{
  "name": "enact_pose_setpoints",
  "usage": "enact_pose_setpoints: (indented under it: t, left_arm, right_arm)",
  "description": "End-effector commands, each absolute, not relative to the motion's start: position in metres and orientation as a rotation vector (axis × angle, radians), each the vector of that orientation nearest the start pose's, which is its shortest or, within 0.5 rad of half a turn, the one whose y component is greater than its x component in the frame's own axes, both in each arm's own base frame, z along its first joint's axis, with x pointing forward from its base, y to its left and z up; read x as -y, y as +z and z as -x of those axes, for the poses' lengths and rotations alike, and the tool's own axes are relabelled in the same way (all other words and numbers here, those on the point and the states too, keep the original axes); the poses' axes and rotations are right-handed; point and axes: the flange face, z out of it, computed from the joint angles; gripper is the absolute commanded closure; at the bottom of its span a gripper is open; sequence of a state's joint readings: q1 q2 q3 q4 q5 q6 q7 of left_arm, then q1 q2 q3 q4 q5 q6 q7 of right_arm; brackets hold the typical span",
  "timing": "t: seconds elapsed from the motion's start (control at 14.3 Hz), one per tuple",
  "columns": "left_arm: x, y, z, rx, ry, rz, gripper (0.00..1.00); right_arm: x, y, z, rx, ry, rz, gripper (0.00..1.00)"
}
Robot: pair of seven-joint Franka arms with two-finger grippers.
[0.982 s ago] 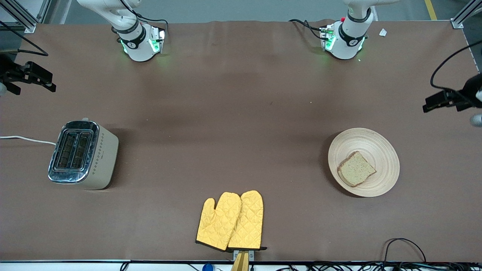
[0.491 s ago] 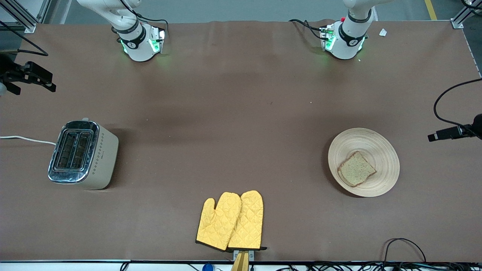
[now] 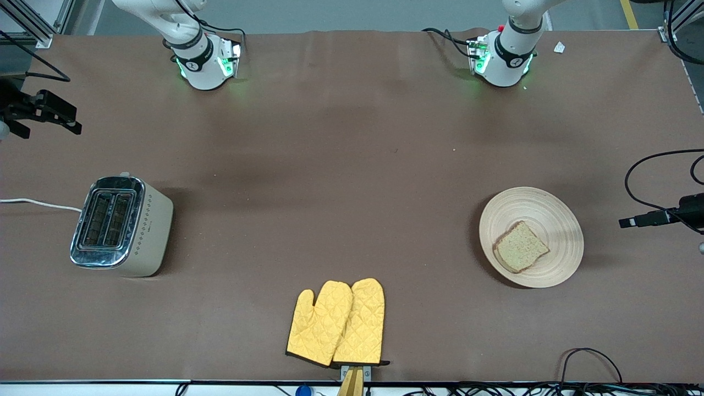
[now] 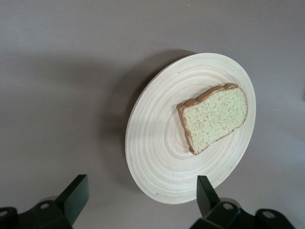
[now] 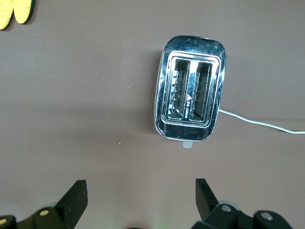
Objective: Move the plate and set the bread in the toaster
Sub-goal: 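Reach the left gripper toward the rim of the wooden plate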
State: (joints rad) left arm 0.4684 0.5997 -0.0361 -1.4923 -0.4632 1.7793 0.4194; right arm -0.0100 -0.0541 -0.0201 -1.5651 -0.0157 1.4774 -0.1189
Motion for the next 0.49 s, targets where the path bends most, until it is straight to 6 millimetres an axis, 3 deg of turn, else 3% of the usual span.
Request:
enact_pose_setpoints:
  t: [0.0, 0.42]
  left_arm:
    - [-0.275, 0.260, -0.625, -0.200, -0.065, -2.473, 0.00]
    - [-0.283, 0.193, -0.615, -0.096, 0.018, -2.355, 0.01]
  right_arm:
    - [0.017, 0.652, -0.521, 0.141, 0.040, 3.150, 0.00]
    - [0.017, 0.652, -0.521, 0.143, 0.040, 3.150, 0.00]
